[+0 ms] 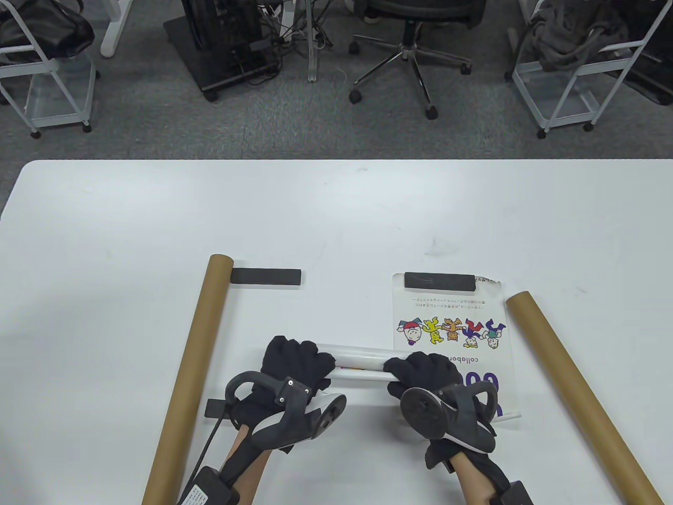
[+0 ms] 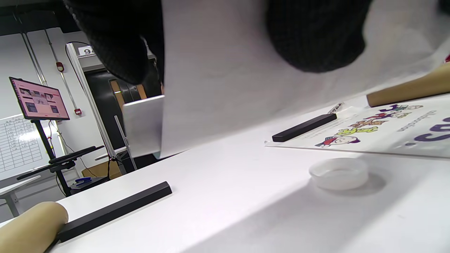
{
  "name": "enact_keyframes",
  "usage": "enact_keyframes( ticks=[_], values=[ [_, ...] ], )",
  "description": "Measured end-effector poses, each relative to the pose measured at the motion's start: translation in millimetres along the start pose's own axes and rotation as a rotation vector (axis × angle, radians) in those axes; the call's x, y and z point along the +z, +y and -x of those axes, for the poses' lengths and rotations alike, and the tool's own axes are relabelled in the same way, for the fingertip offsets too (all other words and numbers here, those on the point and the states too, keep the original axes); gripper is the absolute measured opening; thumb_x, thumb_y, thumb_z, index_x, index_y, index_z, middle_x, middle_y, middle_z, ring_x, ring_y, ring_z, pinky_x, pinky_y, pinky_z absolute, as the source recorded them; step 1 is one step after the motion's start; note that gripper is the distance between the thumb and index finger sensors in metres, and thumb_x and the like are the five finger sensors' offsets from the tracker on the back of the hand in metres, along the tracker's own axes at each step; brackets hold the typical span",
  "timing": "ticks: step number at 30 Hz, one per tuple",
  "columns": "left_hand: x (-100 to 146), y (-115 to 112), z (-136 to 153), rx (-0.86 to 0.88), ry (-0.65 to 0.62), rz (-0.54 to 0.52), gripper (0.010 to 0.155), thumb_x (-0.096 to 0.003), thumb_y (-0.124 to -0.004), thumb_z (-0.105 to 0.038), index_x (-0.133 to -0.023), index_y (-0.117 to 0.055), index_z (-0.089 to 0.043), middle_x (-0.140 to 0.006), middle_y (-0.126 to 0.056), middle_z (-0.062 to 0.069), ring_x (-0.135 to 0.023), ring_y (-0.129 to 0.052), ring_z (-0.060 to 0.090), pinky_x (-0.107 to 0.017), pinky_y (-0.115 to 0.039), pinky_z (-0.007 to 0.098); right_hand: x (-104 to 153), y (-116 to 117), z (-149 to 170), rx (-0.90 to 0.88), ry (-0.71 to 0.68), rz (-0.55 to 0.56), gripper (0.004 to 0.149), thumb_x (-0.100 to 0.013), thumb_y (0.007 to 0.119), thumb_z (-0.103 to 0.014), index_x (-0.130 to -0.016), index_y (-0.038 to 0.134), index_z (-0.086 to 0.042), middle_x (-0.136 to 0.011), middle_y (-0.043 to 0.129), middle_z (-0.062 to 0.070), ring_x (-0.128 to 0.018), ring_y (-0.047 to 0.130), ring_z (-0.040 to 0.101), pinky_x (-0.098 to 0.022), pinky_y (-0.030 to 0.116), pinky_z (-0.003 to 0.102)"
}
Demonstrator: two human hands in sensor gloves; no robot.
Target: Roll up posters and store in mailing tubes
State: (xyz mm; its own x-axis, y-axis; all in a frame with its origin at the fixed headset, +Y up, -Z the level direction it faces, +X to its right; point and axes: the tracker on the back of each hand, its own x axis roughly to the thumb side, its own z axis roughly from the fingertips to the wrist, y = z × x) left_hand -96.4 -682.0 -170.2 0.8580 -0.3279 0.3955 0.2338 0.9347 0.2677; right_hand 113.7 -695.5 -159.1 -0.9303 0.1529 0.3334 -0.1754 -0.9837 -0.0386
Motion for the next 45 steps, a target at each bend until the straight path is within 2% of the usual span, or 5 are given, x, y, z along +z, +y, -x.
enact_keyframes(
  ticks=[6, 18, 26, 32, 45],
  values=[
    [-0.7, -0.7, -0.5, -0.025, 0.02, 0.016, 0.046, -0.0451, -0.074, -0.052, -0.09, -0.079, -0.043, -0.089, -0.084, -0.009, -0.076, -0.092, 0.018, -0.078, -0.071, 0.053, 0.0, 0.6, -0.6, 0.012, 0.006, -0.014, 0.046, -0.047, 0.073, -0.038, -0.09, 0.076, -0.023, -0.087, 0.079, 0.009, -0.067, 0.084, 0.035, -0.065, 0.067, 0.066],
    [0.4, -4.4, 5.5, 0.005, 0.019, 0.014, 0.064, -0.0427, -0.074, -0.054, -0.104, -0.065, -0.038, -0.084, -0.092, -0.016, -0.073, -0.102, 0.009, -0.077, -0.076, 0.047, 1.4, -3.1, 4.8, -0.046, 0.006, 0.037, 0.054, -0.045, 0.074, -0.039, -0.095, 0.072, -0.019, -0.081, 0.088, 0.003, -0.064, 0.093, 0.03, -0.064, 0.073, 0.061],
    [-1.1, -5.6, 4.6, 0.065, 0.027, 0.027, 0.051, -0.0475, -0.065, -0.048, -0.097, -0.069, -0.039, -0.085, -0.089, -0.012, -0.072, -0.097, 0.015, -0.077, -0.074, 0.05, 0.6, -2.3, 4.4, -0.072, 0.011, 0.002, 0.053, -0.053, 0.061, -0.034, -0.102, 0.06, -0.014, -0.086, 0.077, 0.012, -0.065, 0.082, 0.036, -0.065, 0.065, 0.068],
    [0.6, -4.7, 0.9, -0.045, 0.015, 0.005, 0.047, -0.047, -0.079, -0.036, -0.093, -0.07, -0.043, -0.09, -0.084, -0.014, -0.077, -0.094, 0.013, -0.078, -0.074, 0.05, -0.2, -0.9, -0.5, 0.0, 0.024, 0.012, 0.051, -0.05, 0.071, -0.029, -0.099, 0.062, -0.019, -0.082, 0.077, 0.007, -0.061, 0.084, 0.031, -0.063, 0.071, 0.063],
    [0.9, -2.2, -1.5, -0.043, 0.034, -0.008, 0.05, -0.0478, -0.078, -0.038, -0.098, -0.073, -0.042, -0.094, -0.08, -0.01, -0.081, -0.091, 0.017, -0.078, -0.073, 0.052, 0.1, -1.8, 4.3, -0.004, 0.037, 0.036, 0.047, -0.049, 0.072, -0.027, -0.096, 0.07, -0.023, -0.089, 0.072, 0.012, -0.069, 0.081, 0.036, -0.064, 0.068, 0.065]
  ],
)
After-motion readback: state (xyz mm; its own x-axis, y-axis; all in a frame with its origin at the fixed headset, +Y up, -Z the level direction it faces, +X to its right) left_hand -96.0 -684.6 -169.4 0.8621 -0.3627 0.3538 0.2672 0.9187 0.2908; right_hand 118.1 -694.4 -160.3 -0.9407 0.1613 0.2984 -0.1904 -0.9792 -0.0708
